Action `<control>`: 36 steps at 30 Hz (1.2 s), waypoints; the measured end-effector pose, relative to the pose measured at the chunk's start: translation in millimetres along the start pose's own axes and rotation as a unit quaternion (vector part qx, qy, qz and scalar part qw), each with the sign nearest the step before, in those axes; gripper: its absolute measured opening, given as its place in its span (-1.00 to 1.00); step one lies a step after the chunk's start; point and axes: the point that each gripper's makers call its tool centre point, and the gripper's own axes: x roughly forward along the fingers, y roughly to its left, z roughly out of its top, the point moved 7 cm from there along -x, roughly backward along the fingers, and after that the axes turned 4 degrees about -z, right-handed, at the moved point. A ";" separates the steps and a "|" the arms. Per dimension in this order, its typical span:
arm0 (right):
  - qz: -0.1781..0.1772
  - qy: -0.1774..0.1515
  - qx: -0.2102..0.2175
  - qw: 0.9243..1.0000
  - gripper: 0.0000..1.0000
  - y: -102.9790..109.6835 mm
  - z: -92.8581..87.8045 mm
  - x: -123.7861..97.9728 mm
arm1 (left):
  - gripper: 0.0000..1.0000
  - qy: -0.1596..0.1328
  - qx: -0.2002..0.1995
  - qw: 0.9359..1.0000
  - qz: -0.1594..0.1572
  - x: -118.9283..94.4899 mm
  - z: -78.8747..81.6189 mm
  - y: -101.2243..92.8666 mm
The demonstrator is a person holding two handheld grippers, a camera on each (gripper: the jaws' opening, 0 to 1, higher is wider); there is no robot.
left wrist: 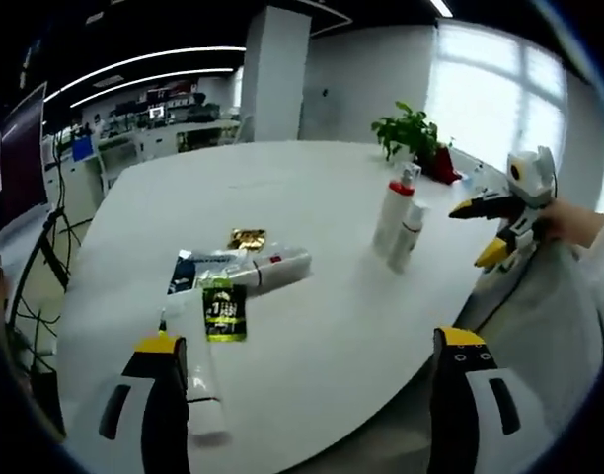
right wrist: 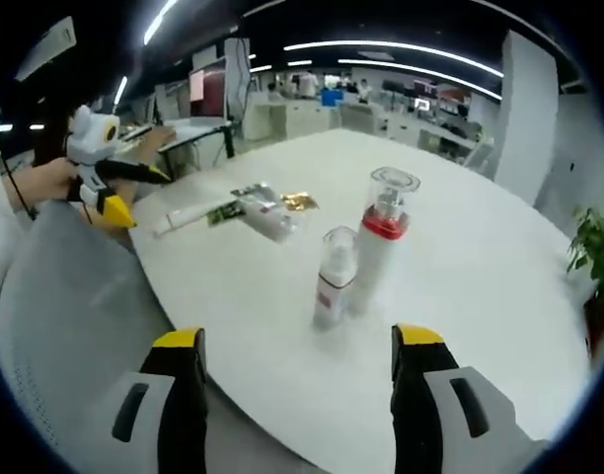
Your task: Arrange the skincare products in the storage area until every visible bottle or jar stands upright without overlapping.
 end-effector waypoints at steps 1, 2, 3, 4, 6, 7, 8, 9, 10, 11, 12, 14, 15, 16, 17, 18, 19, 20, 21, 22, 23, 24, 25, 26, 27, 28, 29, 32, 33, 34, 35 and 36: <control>0.000 -0.001 0.002 1.000 0.51 -0.1 0.2 -0.2 | 0.96 -0.006 -0.002 1.000 0.004 -0.9 0.5 1.6; 0.000 -0.001 0.003 1.000 0.50 -0.3 0.0 -0.2 | 0.95 -0.008 -0.002 1.000 0.006 -1.1 -0.1 4.3; 0.000 0.001 0.002 1.000 0.50 -0.1 -0.2 -0.5 | 0.96 -0.007 -0.003 1.000 0.006 -0.8 -0.5 4.9; 0.000 0.003 0.000 1.000 0.50 0.0 -0.7 -0.4 | 0.97 -0.005 -0.006 1.000 0.008 -0.2 -0.9 4.4; -0.001 0.004 -0.002 1.000 0.50 0.5 0.1 -0.9 | 0.97 0.000 -0.007 1.000 0.012 0.2 -2.4 5.3; -0.001 0.003 -0.002 1.000 0.50 0.3 0.4 -0.8 | 0.97 0.002 -0.010 1.000 0.014 0.4 -3.0 6.4; 0.000 0.004 -0.002 1.000 0.50 0.4 0.3 -0.7 | 0.97 0.002 -0.020 1.000 0.019 1.3 -3.5 8.8; 0.001 0.006 -0.001 1.000 0.50 1.0 0.1 -0.9 | 0.98 0.006 -0.022 1.000 0.021 2.5 -3.9 10.8; 0.001 0.006 0.000 1.000 0.50 1.0 0.0 -0.9 | 0.98 0.012 -0.023 0.999 0.022 4.1 -4.8 13.6; 0.001 0.006 0.001 1.000 0.50 0.8 -0.4 -0.6 | 0.98 0.019 -0.028 0.999 0.027 6.8 -5.0 18.4; 0.000 0.006 0.001 1.000 0.50 0.4 -0.6 -0.7 | 0.98 0.032 -0.023 0.999 0.029 9.3 -5.1 21.7; -0.001 0.006 0.003 1.000 0.50 0.4 -1.0 -1.0 | 0.97 0.044 -0.016 0.998 0.040 14.9 -6.2 32.6; -0.002 0.007 0.003 1.000 0.50 0.2 -1.4 -1.3 | 0.95 0.049 -0.014 0.998 0.042 16.8 -7.0 35.8; -0.005 0.007 0.002 1.000 0.50 -0.3 -1.4 -1.6 | 0.93 0.059 -0.015 0.997 0.047 19.8 -9.6 42.2; -0.006 0.007 0.002 1.000 0.49 -0.6 -1.2 -2.0 | 0.93 0.063 -0.018 0.997 0.049 21.7 -10.6 45.2; -0.007 0.006 0.002 1.000 0.49 -0.8 -1.0 -2.2 | 0.91 0.066 -0.021 0.996 0.049 23.0 -11.1 47.1; -0.008 0.006 0.002 1.000 0.49 -1.6 -1.2 -2.3 | 0.88 0.075 -0.025 0.996 0.052 24.8 -12.8 50.6; -0.008 0.006 0.002 1.000 0.49 -1.8 -1.2 -2.4 | 0.86 0.079 -0.025 0.995 0.056 25.2 -12.7 50.8; -0.010 0.005 0.003 1.000 0.49 -2.5 -1.2 -2.8 | 0.84 0.085 -0.027 0.994 0.060 27.1 -14.2 54.1; -0.010 0.005 0.003 1.000 0.49 -2.8 -1.1 -2.9 | 0.81 0.091 -0.031 0.993 0.061 28.7 -16.7 58.3; -0.011 0.005 0.005 1.000 0.49 -4.0 -1.7 -2.5 | 0.79 0.099 -0.037 0.992 0.066 29.9 -19.0 61.5; -0.011 0.005 0.006 1.000 0.49 -4.3 -1.9 -2.4 | 0.77 0.105 -0.041 0.991 0.070 30.9 -21.8 65.6; -0.011 0.006 0.006 1.000 0.49 -4.6 -2.6 -1.9 | 0.74 0.111 -0.042 0.990 0.073 33.2 -24.2 70.1; -0.012 0.006 0.006 1.000 0.49 -4.9 -2.7 -1.8 | 0.72 0.119 -0.046 0.989 0.076 34.3 -25.6 71.9; -0.012 0.006 0.007 1.000 0.49 -5.5 -3.0 -1.4 | 0.70 0.127 -0.050 0.988 0.078 36.5 -27.5 75.3; -0.012 0.007 0.008 1.000 0.49 -5.7 -3.2 -1.1 | 0.69 0.130 -0.052 0.987 0.079 34.7 -25.6 77.3; -0.011 0.008 0.008 1.000 0.49 -5.9 -3.6 -1.1 | 0.67 0.135 -0.054 0.986 0.080 35.4 -26.1 79.4; -0.011 0.011 0.008 1.000 0.48 -6.3 -4.4 -0.6 | 0.62 0.160 -0.050 0.982 0.084 43.2 -29.6 86.8; -0.011 0.012 0.008 1.000 0.48 -6.3 -4.8 -0.4 | 0.62 0.168 -0.048 0.981 0.085 44.5 -30.3 88.3; -0.011 0.012 0.008 1.000 0.48 -6.7 -5.2 -0.2 | 0.64 0.179 -0.043 0.979 0.092 46.5 -32.5 92.1; -0.012 0.013 0.008 1.000 0.48 -6.2 -5.1 -0.5 | 0.63 0.181 -0.045 0.978 0.089 47.6 -32.9 92.2; -0.012 0.013 0.009 1.000 0.48 -6.3 -5.1 -0.5 | 0.61 0.189 -0.045 0.977 0.091 52.6 -33.5 98.8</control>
